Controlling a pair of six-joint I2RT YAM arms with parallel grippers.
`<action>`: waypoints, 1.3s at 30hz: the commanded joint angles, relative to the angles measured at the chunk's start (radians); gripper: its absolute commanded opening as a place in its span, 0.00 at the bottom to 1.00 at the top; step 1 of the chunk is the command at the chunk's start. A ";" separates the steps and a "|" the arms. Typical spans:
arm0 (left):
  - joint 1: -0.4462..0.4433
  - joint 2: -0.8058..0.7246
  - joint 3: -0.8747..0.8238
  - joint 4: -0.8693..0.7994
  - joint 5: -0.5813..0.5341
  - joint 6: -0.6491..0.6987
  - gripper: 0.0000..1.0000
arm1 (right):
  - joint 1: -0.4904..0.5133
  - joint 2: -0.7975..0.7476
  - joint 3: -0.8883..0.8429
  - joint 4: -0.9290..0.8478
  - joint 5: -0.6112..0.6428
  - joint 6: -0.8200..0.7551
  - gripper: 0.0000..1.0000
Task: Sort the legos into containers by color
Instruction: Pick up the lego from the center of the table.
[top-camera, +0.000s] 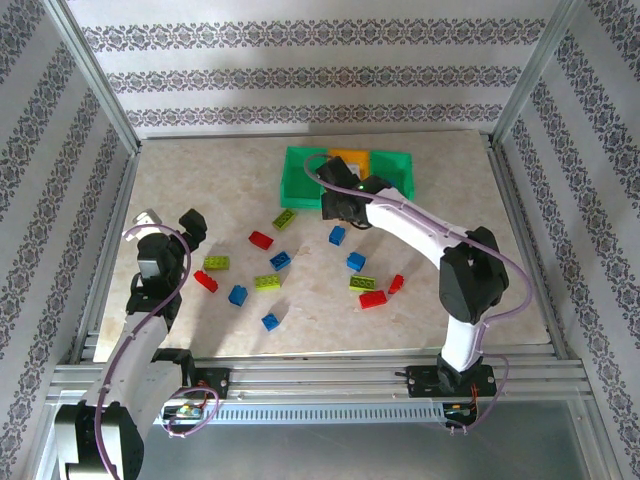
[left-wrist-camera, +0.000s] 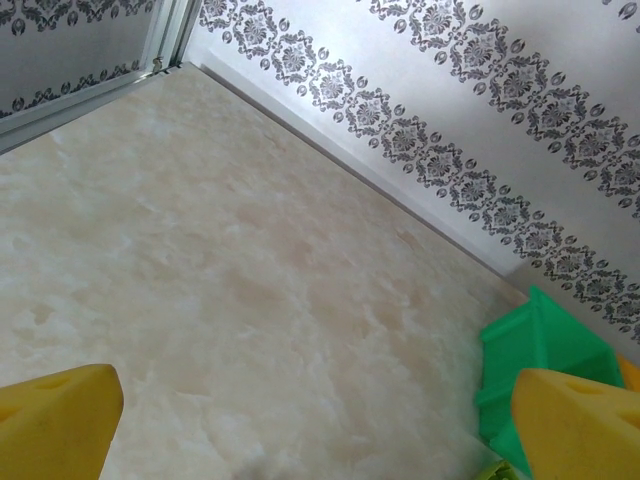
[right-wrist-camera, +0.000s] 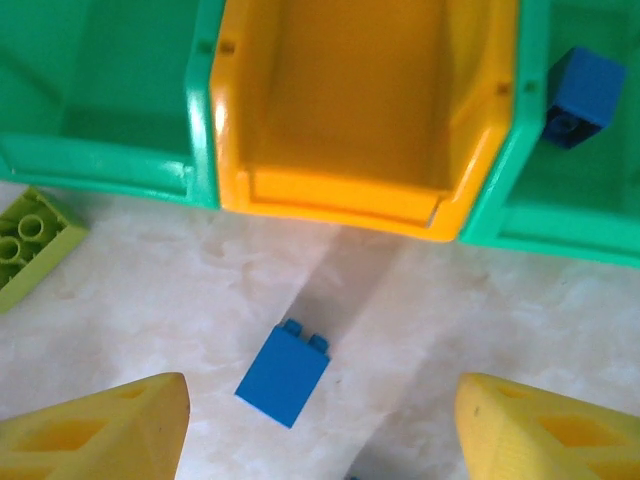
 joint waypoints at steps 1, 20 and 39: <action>0.015 -0.006 -0.036 0.046 -0.019 -0.023 1.00 | 0.016 0.058 -0.017 -0.034 -0.023 0.085 0.72; 0.015 0.059 -0.020 0.066 0.050 -0.006 1.00 | -0.003 0.234 0.008 -0.007 -0.106 0.164 0.69; 0.015 0.075 -0.018 0.066 0.066 -0.006 1.00 | -0.019 0.320 0.083 0.036 -0.161 0.124 0.49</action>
